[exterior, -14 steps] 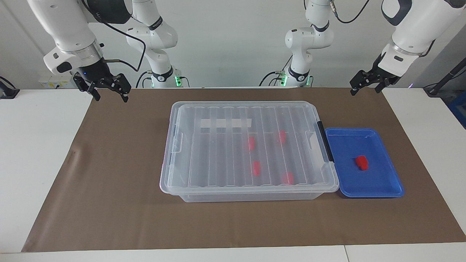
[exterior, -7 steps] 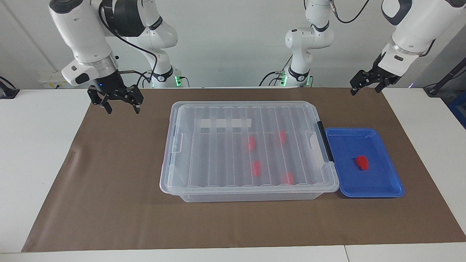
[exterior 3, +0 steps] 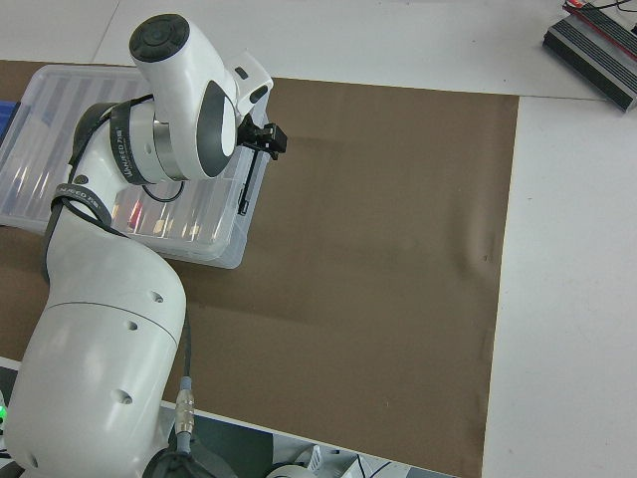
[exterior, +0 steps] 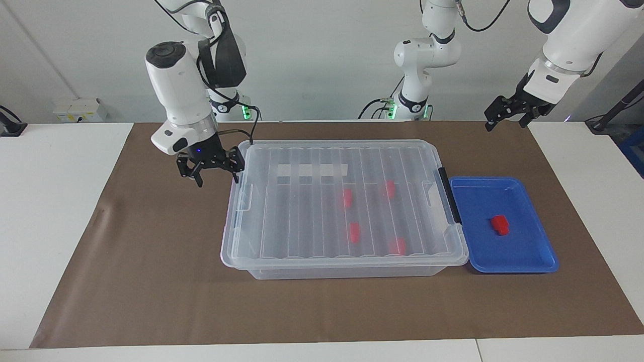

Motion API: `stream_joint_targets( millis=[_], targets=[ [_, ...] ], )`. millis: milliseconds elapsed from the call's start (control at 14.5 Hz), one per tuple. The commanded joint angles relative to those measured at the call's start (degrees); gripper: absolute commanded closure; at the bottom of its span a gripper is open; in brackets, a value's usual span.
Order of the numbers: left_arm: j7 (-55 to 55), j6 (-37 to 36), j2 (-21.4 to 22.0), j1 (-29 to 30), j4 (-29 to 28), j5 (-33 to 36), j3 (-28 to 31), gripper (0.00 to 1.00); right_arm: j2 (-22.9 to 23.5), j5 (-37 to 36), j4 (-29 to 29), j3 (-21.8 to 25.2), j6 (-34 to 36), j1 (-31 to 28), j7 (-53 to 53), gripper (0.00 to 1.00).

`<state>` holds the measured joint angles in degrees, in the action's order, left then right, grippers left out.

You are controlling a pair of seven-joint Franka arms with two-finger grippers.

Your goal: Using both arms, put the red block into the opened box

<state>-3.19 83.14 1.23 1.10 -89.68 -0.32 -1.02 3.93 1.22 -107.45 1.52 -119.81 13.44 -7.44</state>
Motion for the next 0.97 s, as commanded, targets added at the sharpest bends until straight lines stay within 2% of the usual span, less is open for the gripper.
stream_joint_targets(
  millis=[0, 138, 897],
  targets=[
    [-0.06, 1.93, 0.79, 1.27, -0.58, 0.76, -0.48, 0.0, 1.61, 0.71, -1.18, -0.29, -2.18, 0.1, -0.29, 0.0],
    [-0.5, 2.99, 0.7, 1.45, -0.58, 0.76, -0.39, 0.0, 1.61, 0.71, -2.59, -0.29, -3.59, 0.09, 0.06, 0.0],
    [0.03, 5.54, 0.62, 2.42, -0.93, 0.76, -0.39, 0.0, 1.61, -0.52, -2.68, -0.03, -2.72, -4.64, 4.54, 0.0]
  ],
)
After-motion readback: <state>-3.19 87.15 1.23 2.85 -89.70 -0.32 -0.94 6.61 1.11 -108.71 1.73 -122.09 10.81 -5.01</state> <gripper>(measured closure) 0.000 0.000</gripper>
